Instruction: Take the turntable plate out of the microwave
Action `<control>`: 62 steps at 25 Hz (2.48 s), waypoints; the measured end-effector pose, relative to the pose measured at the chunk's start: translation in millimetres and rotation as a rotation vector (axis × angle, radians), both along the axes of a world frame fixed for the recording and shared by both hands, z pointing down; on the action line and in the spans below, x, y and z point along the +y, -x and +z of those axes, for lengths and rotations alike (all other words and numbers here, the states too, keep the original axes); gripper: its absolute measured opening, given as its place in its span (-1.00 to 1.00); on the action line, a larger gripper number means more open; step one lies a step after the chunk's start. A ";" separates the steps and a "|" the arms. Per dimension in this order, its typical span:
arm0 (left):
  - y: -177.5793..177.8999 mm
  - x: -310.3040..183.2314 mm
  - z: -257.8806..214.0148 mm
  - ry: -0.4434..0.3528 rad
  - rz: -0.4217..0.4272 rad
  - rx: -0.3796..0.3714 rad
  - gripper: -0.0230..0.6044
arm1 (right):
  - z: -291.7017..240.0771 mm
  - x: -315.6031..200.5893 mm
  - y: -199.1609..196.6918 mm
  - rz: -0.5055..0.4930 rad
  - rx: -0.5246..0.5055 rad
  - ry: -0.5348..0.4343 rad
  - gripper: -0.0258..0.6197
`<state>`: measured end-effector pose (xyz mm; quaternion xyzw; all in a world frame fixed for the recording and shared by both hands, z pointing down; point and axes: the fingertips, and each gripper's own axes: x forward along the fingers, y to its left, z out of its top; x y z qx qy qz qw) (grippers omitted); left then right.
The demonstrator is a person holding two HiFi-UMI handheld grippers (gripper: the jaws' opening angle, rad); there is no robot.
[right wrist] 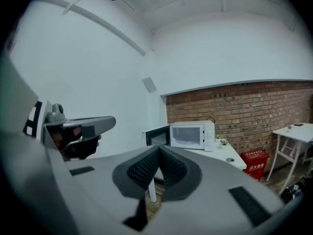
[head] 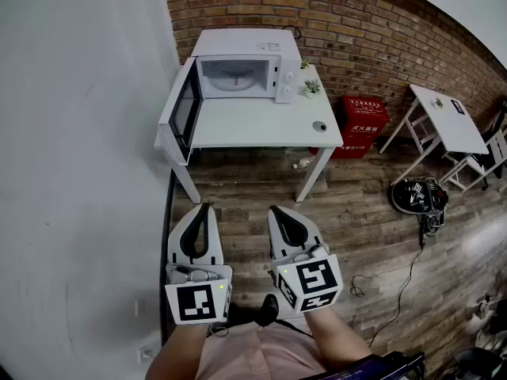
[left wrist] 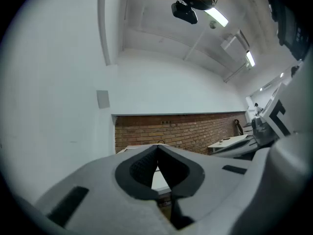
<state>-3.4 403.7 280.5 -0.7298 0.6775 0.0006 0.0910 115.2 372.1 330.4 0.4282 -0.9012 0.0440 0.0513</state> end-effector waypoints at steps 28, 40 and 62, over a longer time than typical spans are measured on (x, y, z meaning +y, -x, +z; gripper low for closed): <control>-47.2 -14.7 7.6 0.040 -0.055 0.022 -0.53 | 10.8 -33.1 -41.3 -0.036 -0.012 0.021 -0.50; -24.1 -64.6 24.7 0.051 -0.062 0.041 -0.54 | 25.0 -85.7 -22.4 -0.038 0.001 0.035 -0.51; 65.7 -277.7 21.9 0.038 0.093 0.050 -0.59 | 8.9 -284.3 69.6 0.090 0.001 0.006 -0.55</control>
